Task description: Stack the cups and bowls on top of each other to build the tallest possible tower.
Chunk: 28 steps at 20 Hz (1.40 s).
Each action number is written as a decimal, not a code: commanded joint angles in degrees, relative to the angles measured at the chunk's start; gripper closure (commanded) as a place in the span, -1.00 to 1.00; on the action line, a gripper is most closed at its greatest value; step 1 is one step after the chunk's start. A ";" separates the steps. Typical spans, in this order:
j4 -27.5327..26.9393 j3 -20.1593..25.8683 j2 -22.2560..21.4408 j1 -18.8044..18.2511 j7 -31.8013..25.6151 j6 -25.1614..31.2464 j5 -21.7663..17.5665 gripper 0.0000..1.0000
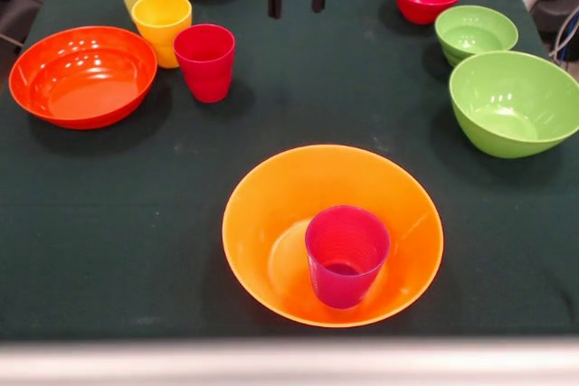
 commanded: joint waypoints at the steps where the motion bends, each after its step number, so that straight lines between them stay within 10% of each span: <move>1: -4.56 -2.74 7.08 0.78 6.10 -3.51 -2.74 -1.00; 12: -8.11 -6.53 7.19 3.80 3.65 -1.19 -4.74 -1.00; 28: -6.34 -2.00 10.94 3.88 4.58 2.74 3.06 -1.00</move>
